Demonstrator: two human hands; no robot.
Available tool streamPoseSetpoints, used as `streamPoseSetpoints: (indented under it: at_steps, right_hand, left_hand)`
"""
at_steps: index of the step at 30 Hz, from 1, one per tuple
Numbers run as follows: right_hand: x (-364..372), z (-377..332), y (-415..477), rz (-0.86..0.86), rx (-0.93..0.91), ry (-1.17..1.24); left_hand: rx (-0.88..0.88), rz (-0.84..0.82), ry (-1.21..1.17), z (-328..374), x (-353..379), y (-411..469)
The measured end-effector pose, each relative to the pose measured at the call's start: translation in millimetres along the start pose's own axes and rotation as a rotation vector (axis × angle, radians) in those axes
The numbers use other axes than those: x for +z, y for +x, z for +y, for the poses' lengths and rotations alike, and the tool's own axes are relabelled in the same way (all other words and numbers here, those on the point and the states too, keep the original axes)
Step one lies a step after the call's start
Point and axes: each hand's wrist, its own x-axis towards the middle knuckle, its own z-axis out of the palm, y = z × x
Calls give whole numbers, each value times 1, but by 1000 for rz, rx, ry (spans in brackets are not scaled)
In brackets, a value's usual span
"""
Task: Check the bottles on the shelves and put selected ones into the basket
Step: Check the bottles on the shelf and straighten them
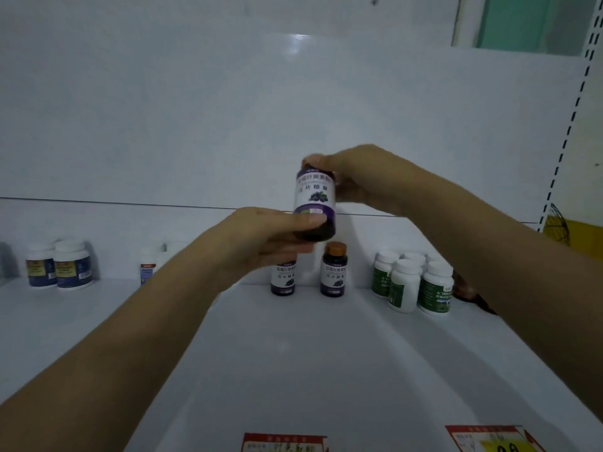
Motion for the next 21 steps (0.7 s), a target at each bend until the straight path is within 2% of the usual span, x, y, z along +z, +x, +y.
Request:
streamPoseSetpoints:
  at_steps: [2, 4, 9, 12, 16, 18, 21]
  right_hand:
    - [2, 6, 4, -82, 232, -4]
    - [6, 18, 5, -122, 375, -33]
    - [9, 38, 4, -132, 477, 64]
    - [6, 36, 5, -111, 378, 100]
    - [-7, 20, 0, -126, 39, 179]
    - [-12, 17, -5, -146, -80, 114]
    - [-14, 21, -10, -157, -121, -83]
  left_hand:
    - [-167, -60, -73, 6, 2, -2]
    - [-305, -115, -112, 8, 3, -4]
    - [-378, -126, -130, 2, 0, -4]
    - [-284, -93, -47, -2, 2, -2]
    - [45, 67, 245, -14, 7, 4]
    - [136, 128, 277, -21, 10, 8]
    - [187, 153, 334, -37, 13, 15]
